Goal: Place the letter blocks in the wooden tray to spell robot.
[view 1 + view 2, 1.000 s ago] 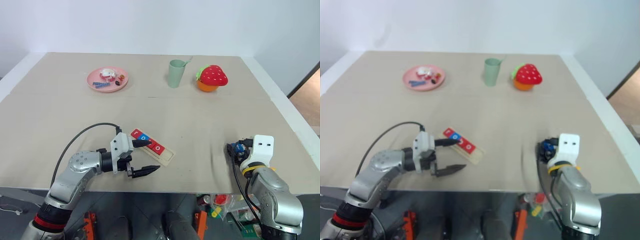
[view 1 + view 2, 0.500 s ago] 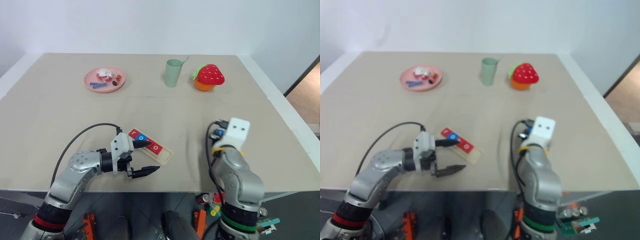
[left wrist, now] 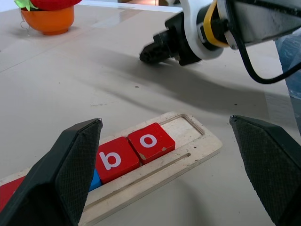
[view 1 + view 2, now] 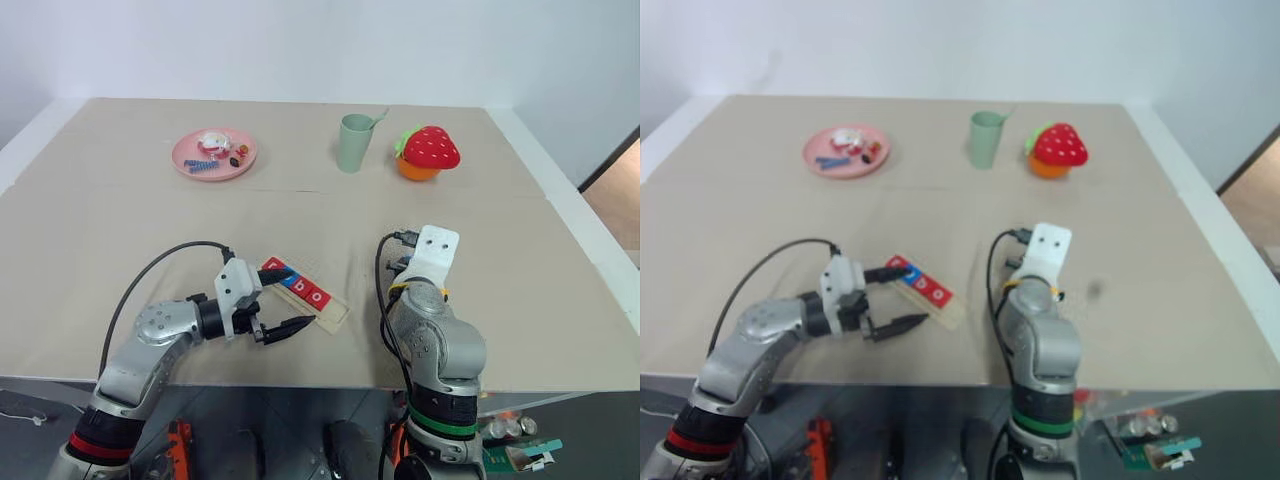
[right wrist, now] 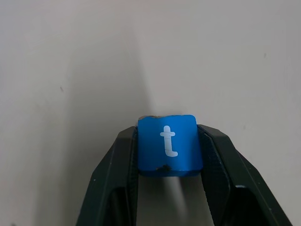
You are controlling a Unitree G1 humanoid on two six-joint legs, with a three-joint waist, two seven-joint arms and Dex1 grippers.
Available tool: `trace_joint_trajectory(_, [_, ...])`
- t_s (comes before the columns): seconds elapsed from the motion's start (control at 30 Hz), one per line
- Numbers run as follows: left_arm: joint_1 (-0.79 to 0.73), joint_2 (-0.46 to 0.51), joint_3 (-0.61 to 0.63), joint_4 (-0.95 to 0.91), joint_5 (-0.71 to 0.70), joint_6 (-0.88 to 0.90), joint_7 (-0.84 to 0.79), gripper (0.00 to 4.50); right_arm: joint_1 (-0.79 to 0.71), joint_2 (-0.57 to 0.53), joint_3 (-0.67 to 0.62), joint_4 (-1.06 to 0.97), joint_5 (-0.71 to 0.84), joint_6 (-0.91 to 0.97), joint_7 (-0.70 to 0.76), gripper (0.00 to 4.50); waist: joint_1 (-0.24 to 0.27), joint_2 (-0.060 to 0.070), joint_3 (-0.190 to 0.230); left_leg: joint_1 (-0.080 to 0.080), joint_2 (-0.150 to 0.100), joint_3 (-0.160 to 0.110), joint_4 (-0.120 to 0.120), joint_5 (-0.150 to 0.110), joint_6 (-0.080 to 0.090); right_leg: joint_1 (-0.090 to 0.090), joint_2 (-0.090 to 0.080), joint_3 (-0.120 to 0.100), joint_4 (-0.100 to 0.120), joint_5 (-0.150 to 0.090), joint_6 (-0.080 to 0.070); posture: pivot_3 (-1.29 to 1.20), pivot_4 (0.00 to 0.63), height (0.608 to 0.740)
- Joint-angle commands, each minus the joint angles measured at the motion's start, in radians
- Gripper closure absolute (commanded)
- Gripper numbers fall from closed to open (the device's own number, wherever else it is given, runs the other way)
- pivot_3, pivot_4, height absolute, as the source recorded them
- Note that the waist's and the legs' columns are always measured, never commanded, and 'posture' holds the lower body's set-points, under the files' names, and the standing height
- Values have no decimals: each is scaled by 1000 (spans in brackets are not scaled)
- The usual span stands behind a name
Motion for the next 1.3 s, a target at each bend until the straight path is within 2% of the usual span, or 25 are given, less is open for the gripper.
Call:
trace_joint_trajectory(0.03, [-6, 1, 12, -17, -4, -18, 1, 0, -12, 134, 10, -4, 27, 18, -7, 3266, 0, 0, 0, 0, 0, -1, 0, 0, 0, 1, 1, -1, 0, 0, 0, 0, 150, 740])
trace_joint_trajectory(0.2, [-2, 1, 10, -21, -2, -14, 3, 0, -13, 130, 12, 2, 59, 27, 5, 3266, -1, 0, 0, 1, 1, -4, 0, 1, 0, 1, 2, -3, 0, 0, 0, 0, 150, 740])
trace_joint_trajectory(0.27, [2, 1, 9, -22, -1, -14, 3, 0, -14, 130, 14, -16, 69, 30, 6, 2205, -2, 0, 0, 1, 1, -5, 0, 1, 0, 1, 2, -4, 0, 0, 0, 0, 150, 740])
trace_joint_trajectory(0.37, [9, 4, 5, -25, -1, -14, -1, 0, -19, 115, 9, -67, 80, 61, 13, 1130, -4, 0, -1, 1, 1, -5, 0, 2, 0, 1, 2, -4, 1, 0, -1, 0, 150, 740])
trace_joint_trajectory(0.47, [13, 6, 1, -24, 0, -15, -8, 0, -32, 65, 2, -148, 97, 121, 47, 153, -3, 0, 0, 1, 1, -5, 0, 2, 0, 1, 2, -4, 1, 0, -1, 0, 150, 740])
trace_joint_trajectory(0.5, [13, 6, -1, -22, 1, -18, -10, 0, -39, 39, -7, -188, 112, 151, 72, 44, -3, 0, 0, 0, 1, -6, 0, 2, -1, 1, 2, -5, 1, 0, -1, 0, 150, 740])
trace_joint_trajectory(0.63, [12, 3, -8, -15, 7, -27, -18, 0, -58, -74, -50, -290, 173, 247, 200, 44, -3, 0, 0, 0, 1, -7, 0, 2, -1, 1, 1, -5, 1, 0, 0, 0, 150, 740])
trace_joint_trajectory(0.73, [1, 3, -17, 0, 16, -52, -34, 0, -40, -305, -117, -282, 272, 249, 437, 44, 3, 0, 0, 0, 1, -7, 1, 2, -1, 2, 0, -6, 0, 0, 0, 0, 150, 740])
trace_joint_trajectory(0.77, [-2, 3, -20, 4, 18, -59, -39, 0, -21, -394, -106, -260, 272, 213, 495, 44, 6, 0, 0, 0, 0, -7, 1, 2, -1, 3, -1, -7, 0, 0, 1, 0, 150, 740])
trace_joint_trajectory(0.87, [-4, -2, -24, 8, 18, -68, -44, 0, 63, -643, -66, -119, 289, -29, 789, 44, 5, 0, 0, 0, -2, -6, 1, 2, 0, 5, -2, -6, -2, -1, 2, 0, 150, 740])
trace_joint_trajectory(1.0, [-5, -7, -27, 4, 19, -73, -44, 0, 127, -814, -61, 121, 275, -357, 1084, 44, 0, 0, 0, 2, -1, -4, 1, 1, 1, 5, 1, -4, -2, 0, 2, 0, 150, 740])
trace_joint_trajectory(1.17, [-5, -3, -23, 7, 21, -78, -47, 0, 103, -895, -52, 327, 301, -595, 1335, 44, -1, 0, 1, 9, 0, -4, 1, 2, 2, 9, 2, -3, 0, 0, 0, 0, 150, 740])
trace_joint_trajectory(1.3, [1, 1, -18, 6, 18, -81, -48, 0, 58, -901, -10, 446, 277, -710, 1448, 44, -2, 0, 1, 18, 0, -3, 1, 2, 2, 18, 3, -2, 0, 1, 0, 0, 150, 740])
